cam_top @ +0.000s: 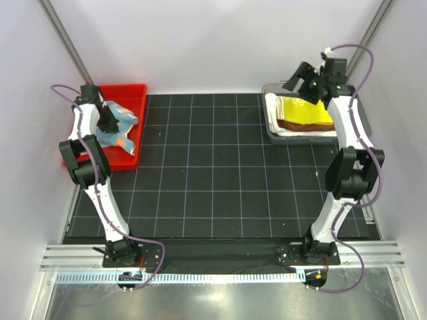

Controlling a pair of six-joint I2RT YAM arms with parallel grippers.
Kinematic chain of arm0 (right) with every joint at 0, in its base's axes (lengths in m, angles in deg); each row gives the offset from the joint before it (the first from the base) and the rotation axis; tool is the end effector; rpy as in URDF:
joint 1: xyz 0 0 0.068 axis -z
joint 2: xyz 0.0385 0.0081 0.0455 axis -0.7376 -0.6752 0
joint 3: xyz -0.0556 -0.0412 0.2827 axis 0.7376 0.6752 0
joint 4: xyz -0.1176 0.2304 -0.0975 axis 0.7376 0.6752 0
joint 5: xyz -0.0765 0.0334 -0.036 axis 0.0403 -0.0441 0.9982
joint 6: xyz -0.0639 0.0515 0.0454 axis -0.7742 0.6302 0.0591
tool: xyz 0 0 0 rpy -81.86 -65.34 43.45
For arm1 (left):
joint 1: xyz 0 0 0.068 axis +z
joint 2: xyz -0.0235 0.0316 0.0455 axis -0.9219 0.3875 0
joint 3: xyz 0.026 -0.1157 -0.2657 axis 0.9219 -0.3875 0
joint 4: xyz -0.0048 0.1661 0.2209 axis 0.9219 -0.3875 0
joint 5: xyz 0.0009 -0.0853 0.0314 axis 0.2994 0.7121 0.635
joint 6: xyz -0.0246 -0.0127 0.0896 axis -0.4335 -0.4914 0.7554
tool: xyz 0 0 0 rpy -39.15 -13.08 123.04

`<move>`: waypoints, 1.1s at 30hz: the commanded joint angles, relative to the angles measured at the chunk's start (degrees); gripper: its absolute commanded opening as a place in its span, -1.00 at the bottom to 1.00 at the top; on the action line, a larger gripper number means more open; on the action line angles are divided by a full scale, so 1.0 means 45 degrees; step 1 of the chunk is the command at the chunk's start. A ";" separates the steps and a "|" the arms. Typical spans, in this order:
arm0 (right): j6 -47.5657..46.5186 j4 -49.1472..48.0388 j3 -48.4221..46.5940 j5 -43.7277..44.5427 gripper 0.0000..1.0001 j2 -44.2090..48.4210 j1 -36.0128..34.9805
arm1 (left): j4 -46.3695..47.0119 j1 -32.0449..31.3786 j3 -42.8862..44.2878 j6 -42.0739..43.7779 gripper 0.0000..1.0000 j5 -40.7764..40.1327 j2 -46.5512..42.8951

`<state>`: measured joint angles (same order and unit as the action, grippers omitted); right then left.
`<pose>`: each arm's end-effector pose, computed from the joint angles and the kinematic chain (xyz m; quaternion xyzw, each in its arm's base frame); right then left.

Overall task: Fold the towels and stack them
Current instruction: Grab crumpled towel, then move the towel to the center of the board

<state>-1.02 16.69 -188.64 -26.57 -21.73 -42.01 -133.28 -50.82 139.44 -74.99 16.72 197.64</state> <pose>0.5124 -0.0230 0.3327 0.1480 0.8592 0.2124 0.4413 0.5145 0.1442 0.1855 -0.2892 0.9255 -0.0458 0.2401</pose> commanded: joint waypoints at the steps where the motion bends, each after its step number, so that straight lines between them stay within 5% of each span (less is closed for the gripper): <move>1: -0.0043 0.0510 0.0165 -0.0899 0.99 0.1886 -0.1146 | 0.0046 -0.0826 0.1227 -0.0610 -1.00 0.1757 -0.3899; 4: -0.0453 0.0866 0.1139 -0.0292 0.99 0.3447 -0.2474 | 0.1216 -0.2307 0.0412 -0.1392 -1.00 0.4296 -0.6049; 8: 0.0191 0.0340 0.3403 -0.1786 0.99 0.5945 -0.2789 | 0.1002 -0.4535 -0.1596 -0.1742 -1.00 0.3733 -0.8703; 14: -0.0003 0.1782 0.6917 -0.0726 0.99 0.7960 -0.2906 | 0.3785 -0.8090 -0.9611 -0.2990 -0.84 0.3325 -1.2123; 18: 0.0541 0.1999 0.9399 0.0212 1.00 0.9484 -0.2984 | 0.5687 -0.9574 -1.3427 -0.4535 -0.85 0.2915 -1.2168; 21: 0.0992 0.1473 1.1194 0.0370 0.99 1.0287 -0.3101 | 0.5808 -1.0865 -1.4646 -0.4732 -0.73 0.2192 -1.1797; 26: 0.1284 0.0458 1.2392 0.1244 0.99 0.9431 -0.5007 | 0.4989 -1.1258 -1.5120 -0.5182 -0.12 0.1295 -1.2224; 29: 0.2025 -0.1374 1.2394 0.2284 0.99 0.8224 -0.5795 | 0.4616 -1.1316 -1.4828 -0.4773 -0.04 0.0513 -1.2888; 33: 0.2438 -0.2689 1.0639 0.2460 0.75 0.5785 -0.5856 | 0.4225 -1.1433 -1.4399 -0.3914 0.11 -0.0855 -1.3144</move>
<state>7.09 13.89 -134.26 -19.88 10.03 -68.50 -114.22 -101.99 71.79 -95.34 19.04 139.48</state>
